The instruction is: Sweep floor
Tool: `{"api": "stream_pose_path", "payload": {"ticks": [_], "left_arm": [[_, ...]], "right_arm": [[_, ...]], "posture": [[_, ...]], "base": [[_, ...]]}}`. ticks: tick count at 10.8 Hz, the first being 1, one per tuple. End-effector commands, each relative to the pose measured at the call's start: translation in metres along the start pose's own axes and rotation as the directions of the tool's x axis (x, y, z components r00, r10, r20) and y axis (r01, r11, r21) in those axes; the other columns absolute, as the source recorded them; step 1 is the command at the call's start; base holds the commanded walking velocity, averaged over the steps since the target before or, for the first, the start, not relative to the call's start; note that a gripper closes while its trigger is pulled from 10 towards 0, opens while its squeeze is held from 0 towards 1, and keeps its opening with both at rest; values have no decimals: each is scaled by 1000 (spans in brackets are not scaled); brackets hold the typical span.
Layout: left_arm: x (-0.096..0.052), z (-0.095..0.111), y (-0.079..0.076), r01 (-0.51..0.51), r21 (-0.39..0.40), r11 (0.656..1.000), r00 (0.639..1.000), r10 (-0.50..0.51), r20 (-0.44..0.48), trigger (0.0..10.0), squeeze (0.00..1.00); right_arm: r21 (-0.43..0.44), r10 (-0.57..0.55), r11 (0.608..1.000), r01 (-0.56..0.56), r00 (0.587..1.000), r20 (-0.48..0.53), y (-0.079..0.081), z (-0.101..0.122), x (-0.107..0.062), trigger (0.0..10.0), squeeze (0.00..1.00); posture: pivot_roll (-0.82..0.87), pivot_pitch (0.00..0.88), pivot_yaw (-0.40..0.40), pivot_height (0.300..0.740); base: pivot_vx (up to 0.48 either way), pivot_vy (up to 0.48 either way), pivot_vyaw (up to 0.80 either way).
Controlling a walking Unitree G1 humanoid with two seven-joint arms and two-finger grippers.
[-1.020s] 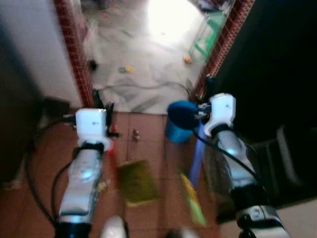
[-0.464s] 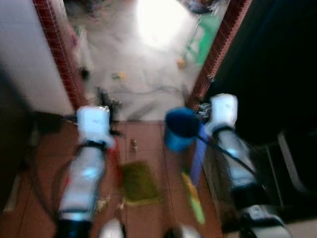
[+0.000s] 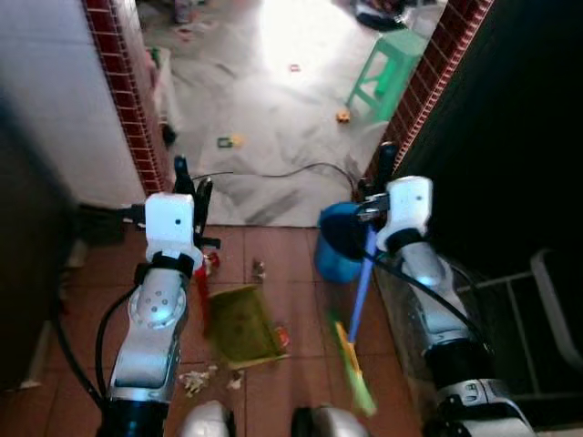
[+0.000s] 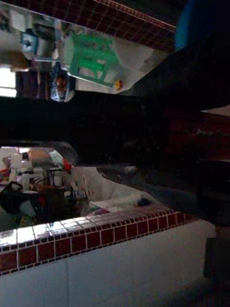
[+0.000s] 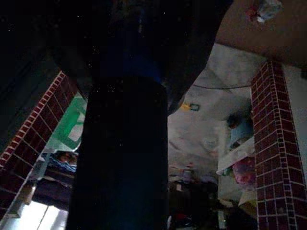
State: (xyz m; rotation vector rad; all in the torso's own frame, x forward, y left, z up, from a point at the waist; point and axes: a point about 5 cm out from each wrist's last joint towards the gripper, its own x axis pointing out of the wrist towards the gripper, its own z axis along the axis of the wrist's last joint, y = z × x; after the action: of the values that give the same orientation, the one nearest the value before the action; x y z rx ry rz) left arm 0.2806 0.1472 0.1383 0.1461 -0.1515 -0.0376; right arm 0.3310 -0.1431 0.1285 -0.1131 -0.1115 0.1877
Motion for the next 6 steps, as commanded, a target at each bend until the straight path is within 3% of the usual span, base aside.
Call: {"api": "stream_pose_path", "payload": {"ticks": [1,3,6], "left_arm": [[5,13,0,-1,42,999,998,-2,70,10000,0],[9,9,1,11,94,996,997,-18,73,10000,0],[10,9,1,9,106,994,997,-18,78,10000,0]], "right_arm": [[-12,-16,1000,17,999,39,-8,8,0,10000,0],[-27,-29,999,31,999,46,-9,9,1,10000,0],[-29,-34,999,35,998,47,-10,9,1,10000,0]], "posture": [[63,85,-93,740],[59,91,-92,740],[59,91,-92,740]], "base": [[0,0,0],[0,0,0],[0,0,0]]}}
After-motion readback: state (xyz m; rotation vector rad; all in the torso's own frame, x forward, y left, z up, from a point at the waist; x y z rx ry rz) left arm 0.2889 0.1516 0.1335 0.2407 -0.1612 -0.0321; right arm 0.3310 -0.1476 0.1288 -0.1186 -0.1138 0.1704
